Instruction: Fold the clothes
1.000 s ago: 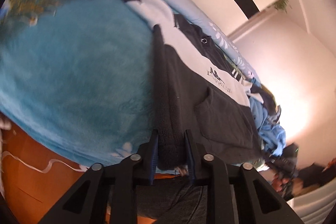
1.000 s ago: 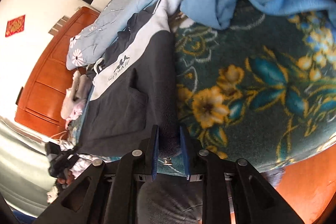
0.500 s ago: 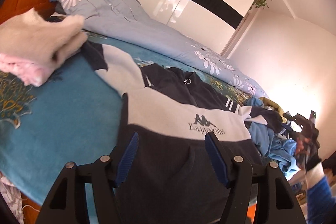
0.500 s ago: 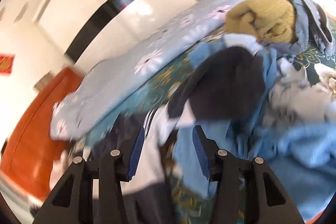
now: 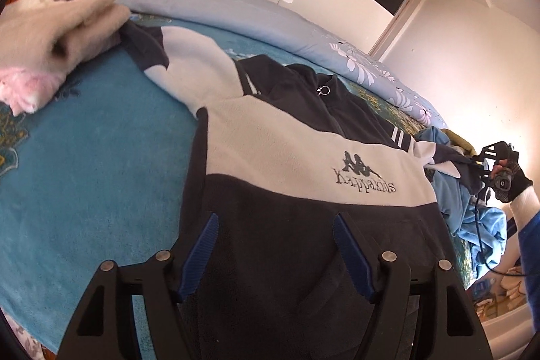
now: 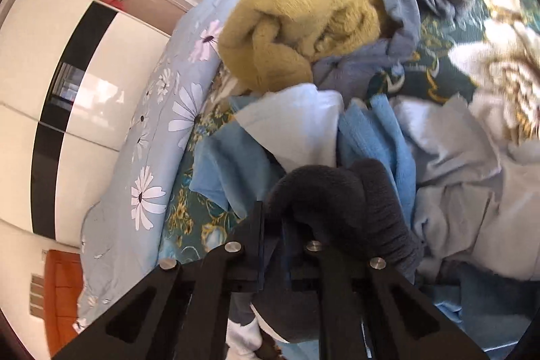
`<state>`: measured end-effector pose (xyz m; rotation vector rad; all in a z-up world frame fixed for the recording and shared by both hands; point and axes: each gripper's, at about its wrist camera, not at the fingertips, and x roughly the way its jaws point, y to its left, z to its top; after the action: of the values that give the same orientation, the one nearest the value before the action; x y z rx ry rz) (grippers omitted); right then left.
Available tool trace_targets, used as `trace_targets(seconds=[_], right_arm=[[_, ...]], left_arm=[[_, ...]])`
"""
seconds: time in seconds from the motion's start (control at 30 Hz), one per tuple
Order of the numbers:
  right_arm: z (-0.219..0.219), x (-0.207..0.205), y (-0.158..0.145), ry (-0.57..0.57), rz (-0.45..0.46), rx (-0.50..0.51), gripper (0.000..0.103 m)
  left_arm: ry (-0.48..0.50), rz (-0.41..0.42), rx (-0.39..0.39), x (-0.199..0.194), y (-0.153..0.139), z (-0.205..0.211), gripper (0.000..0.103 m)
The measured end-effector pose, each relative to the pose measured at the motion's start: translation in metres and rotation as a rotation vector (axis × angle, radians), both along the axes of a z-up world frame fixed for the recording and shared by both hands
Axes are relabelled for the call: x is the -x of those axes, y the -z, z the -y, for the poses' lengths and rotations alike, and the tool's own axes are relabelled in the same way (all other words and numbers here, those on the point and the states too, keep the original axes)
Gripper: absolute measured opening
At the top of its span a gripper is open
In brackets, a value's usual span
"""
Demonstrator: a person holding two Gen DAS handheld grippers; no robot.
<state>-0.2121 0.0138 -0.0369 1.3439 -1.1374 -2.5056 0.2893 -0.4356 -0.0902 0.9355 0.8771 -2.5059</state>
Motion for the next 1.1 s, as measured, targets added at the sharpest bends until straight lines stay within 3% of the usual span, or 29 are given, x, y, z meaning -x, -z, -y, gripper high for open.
trace_targets(seconds=[0.13, 0.2, 0.3, 0.37, 0.43, 0.57, 0.7, 0.87, 0.93, 0.97, 1.1], right_arm=[[0.037, -0.007, -0.07, -0.174, -0.24, -0.112, 0.008], [0.081, -0.019, -0.112, -0.322, -0.405, -0.223, 0.008], [0.174, -0.069, -0.147, -0.658, -0.668, -0.474, 0.008], [0.232, -0.107, -0.137, -0.871, -0.742, -0.579, 0.008], [0.275, -0.137, -0.106, -1.015, -0.729, -0.632, 0.008], [0.343, -0.179, -0.014, -1.25, -0.602, -0.691, 0.009], [0.373, -0.196, 0.063, -1.362, -0.438, -0.673, 0.009], [0.362, -0.204, 0.068, -1.365, -0.404, -0.585, 0.011], [0.355, -0.207, 0.062, -1.408, -0.406, -0.528, 0.029], [0.346, -0.209, 0.057, -1.424, -0.412, -0.505, 0.043], [0.319, -0.209, 0.047, -1.381, -0.434, -0.5, 0.045]], left_arm=[[-0.017, -0.018, -0.035, -0.006, 0.003, 0.01, 0.074], [-0.023, -0.034, -0.05, -0.008, 0.002, 0.014, 0.074], [-0.028, -0.045, -0.059, -0.009, 0.002, 0.018, 0.074], [-0.034, -0.047, -0.067, -0.011, 0.003, 0.02, 0.074], [-0.042, -0.052, -0.088, -0.015, 0.004, 0.023, 0.074], [-0.067, -0.059, -0.143, -0.024, 0.009, 0.031, 0.074], [-0.093, -0.05, -0.157, -0.033, 0.011, 0.039, 0.074], [-0.066, -0.06, -0.168, -0.019, 0.004, 0.048, 0.074], [-0.006, -0.097, -0.207, 0.004, -0.004, 0.051, 0.074], [0.029, -0.117, -0.229, 0.019, -0.008, 0.052, 0.075], [0.154, -0.13, -0.337, 0.095, -0.009, 0.055, 0.077]])
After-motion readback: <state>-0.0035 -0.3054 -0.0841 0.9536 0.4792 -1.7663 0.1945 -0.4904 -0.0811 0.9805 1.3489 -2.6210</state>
